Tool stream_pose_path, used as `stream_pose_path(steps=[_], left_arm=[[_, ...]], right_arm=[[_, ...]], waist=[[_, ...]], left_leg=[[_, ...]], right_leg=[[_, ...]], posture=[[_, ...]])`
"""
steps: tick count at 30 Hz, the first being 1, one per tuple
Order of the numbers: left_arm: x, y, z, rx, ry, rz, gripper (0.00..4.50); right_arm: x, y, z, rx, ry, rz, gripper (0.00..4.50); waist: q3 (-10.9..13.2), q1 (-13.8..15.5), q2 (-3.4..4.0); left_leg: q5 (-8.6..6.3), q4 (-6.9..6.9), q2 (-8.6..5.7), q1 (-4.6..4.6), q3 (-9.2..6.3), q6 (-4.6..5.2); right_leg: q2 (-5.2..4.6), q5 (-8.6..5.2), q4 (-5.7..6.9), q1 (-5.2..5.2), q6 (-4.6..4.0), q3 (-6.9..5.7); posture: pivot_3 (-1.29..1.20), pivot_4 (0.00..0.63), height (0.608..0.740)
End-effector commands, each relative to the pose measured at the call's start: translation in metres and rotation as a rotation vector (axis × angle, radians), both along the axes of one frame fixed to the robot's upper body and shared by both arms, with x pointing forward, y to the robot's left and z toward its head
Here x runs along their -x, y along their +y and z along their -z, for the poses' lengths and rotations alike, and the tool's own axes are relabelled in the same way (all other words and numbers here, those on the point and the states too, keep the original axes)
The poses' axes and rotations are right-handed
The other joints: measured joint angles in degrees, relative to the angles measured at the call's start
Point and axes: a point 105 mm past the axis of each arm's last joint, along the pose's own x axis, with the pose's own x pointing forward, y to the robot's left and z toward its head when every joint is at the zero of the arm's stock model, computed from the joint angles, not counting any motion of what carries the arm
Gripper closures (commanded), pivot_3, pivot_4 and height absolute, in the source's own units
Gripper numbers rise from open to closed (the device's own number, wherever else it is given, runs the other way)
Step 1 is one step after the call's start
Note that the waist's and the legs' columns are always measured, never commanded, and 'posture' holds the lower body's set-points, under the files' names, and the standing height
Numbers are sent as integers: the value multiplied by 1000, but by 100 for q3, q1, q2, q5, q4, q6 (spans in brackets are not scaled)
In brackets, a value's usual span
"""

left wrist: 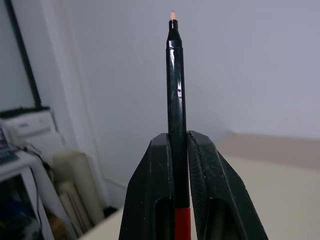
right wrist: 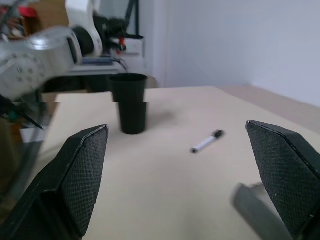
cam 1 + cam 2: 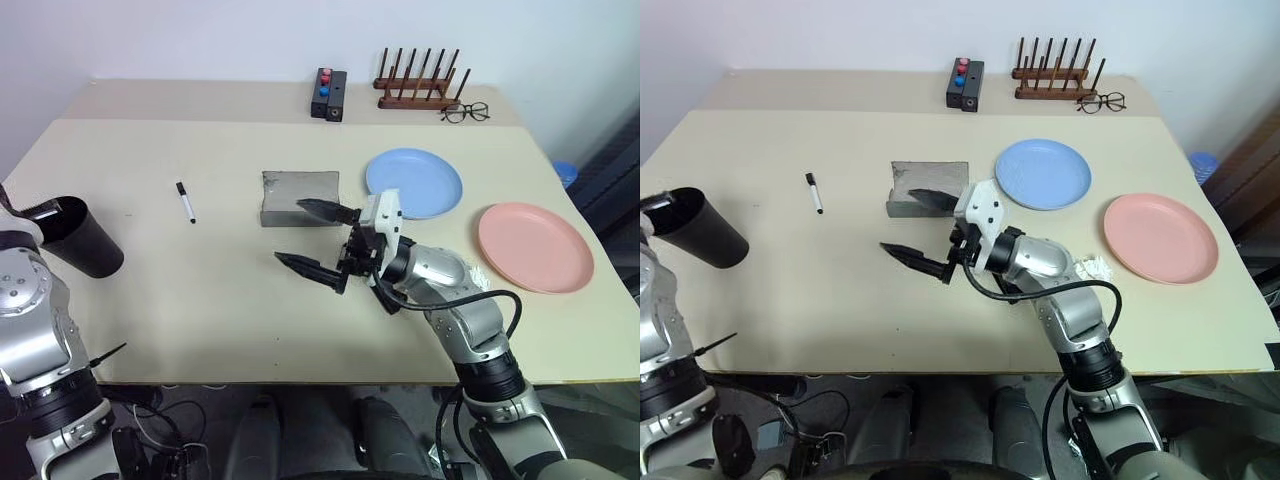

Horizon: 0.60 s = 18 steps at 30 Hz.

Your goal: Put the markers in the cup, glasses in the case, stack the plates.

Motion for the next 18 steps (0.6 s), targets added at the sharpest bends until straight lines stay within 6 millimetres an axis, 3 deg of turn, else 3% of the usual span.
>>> stream_pose_path(steps=[1, 6, 18], left_arm=[[-1, -8, -2, -10, -40, 56, 4433], [-6, -17, 5, -11, -37, 104, 4433], [-3, -18, 15, 17, -45, 82, 4433]], right_arm=[[11, 4, -11, -31, -32, -37, 0], [13, 5, -11, -32, -19, -39, 0], [12, 4, -12, -29, -1, -33, 0]], waist=[[-1, 1, -2], [-1, -15, -2], [-1, -12, -2]], left_leg=[[0, 0, 0, -1, 0, 0], [0, 0, 0, 0, 0, -1], [0, -1, 0, 0, 0, -1]], right_leg=[[0, 0, 0, 0, 0, 0], [1, 1, 0, -1, -1, 0], [0, 0, 0, -1, -2, 0]], posture=[[0, 150, 738], [0, 150, 738], [0, 150, 738]])
